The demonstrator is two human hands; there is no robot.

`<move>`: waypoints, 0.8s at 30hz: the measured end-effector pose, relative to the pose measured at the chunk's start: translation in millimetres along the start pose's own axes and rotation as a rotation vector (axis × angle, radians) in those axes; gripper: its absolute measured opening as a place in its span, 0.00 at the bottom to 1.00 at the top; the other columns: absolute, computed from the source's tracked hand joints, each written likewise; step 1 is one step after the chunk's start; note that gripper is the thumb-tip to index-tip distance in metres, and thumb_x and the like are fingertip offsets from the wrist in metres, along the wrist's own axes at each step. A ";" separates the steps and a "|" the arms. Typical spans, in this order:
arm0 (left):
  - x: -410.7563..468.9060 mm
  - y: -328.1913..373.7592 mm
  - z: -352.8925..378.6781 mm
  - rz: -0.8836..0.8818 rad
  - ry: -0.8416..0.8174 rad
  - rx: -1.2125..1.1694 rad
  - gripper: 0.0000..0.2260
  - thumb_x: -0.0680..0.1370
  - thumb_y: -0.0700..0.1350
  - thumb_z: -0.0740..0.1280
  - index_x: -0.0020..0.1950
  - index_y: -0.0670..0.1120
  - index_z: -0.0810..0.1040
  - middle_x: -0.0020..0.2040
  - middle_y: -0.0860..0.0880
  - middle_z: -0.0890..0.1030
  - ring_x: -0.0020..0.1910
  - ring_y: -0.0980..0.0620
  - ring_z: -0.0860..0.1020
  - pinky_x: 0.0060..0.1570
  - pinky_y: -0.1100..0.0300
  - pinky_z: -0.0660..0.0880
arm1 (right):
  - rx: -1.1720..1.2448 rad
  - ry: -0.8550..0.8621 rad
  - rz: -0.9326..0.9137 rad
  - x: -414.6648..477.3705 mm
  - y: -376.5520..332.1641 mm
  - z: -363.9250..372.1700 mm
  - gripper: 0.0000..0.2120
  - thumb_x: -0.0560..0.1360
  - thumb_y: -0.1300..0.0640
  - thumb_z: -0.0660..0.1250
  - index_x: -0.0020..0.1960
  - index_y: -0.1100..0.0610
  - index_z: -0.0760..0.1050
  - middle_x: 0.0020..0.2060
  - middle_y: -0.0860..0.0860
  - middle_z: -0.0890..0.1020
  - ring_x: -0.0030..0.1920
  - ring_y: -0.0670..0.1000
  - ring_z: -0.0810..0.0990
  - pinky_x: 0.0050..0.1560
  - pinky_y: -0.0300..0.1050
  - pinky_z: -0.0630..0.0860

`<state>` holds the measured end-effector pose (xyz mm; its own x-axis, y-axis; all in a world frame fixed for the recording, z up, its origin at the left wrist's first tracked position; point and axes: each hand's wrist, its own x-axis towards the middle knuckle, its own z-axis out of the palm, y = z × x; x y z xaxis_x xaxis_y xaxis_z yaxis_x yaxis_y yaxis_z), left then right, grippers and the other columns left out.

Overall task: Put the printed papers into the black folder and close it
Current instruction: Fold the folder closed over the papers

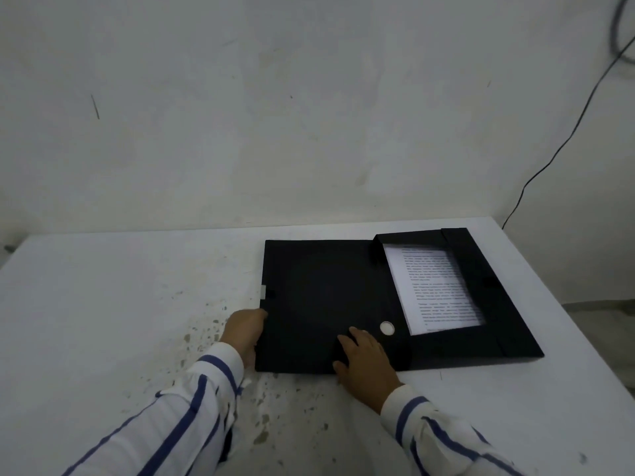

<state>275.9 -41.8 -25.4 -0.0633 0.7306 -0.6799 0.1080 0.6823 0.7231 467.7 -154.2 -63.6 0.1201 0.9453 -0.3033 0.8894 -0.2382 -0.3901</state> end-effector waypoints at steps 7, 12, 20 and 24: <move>-54.0 36.8 17.7 0.383 -0.119 -0.024 0.12 0.77 0.47 0.60 0.46 0.44 0.82 0.46 0.44 0.85 0.44 0.46 0.81 0.44 0.54 0.79 | 0.424 0.199 -0.090 -13.1 -50.9 -50.8 0.23 0.77 0.48 0.60 0.69 0.54 0.63 0.71 0.54 0.63 0.71 0.53 0.59 0.70 0.46 0.59; -94.1 51.8 58.1 0.636 -0.288 0.023 0.13 0.79 0.48 0.60 0.60 0.54 0.79 0.59 0.51 0.82 0.58 0.50 0.80 0.58 0.52 0.78 | 0.672 0.426 -0.159 -26.7 -65.0 -119.0 0.19 0.76 0.49 0.61 0.66 0.51 0.67 0.62 0.50 0.72 0.57 0.40 0.71 0.57 0.31 0.65; -116.9 43.5 155.8 0.968 -0.439 0.430 0.21 0.79 0.40 0.60 0.73 0.51 0.69 0.65 0.51 0.75 0.59 0.60 0.74 0.57 0.78 0.67 | 0.791 0.479 -0.068 -51.5 20.8 -206.2 0.15 0.74 0.56 0.65 0.61 0.48 0.74 0.43 0.38 0.78 0.47 0.39 0.77 0.42 0.28 0.71; -101.5 23.0 198.8 0.851 -0.411 0.653 0.24 0.79 0.43 0.62 0.75 0.50 0.64 0.73 0.47 0.69 0.71 0.47 0.69 0.69 0.59 0.64 | 0.619 0.492 0.067 -59.9 92.9 -228.3 0.17 0.75 0.56 0.64 0.63 0.50 0.71 0.45 0.48 0.78 0.45 0.42 0.75 0.45 0.34 0.69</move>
<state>482.1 -105.7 36.0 0.5923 0.8021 -0.0764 0.4619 -0.2603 0.8479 643.8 -182.0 116.8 0.4739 0.8803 0.0197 0.4841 -0.2418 -0.8409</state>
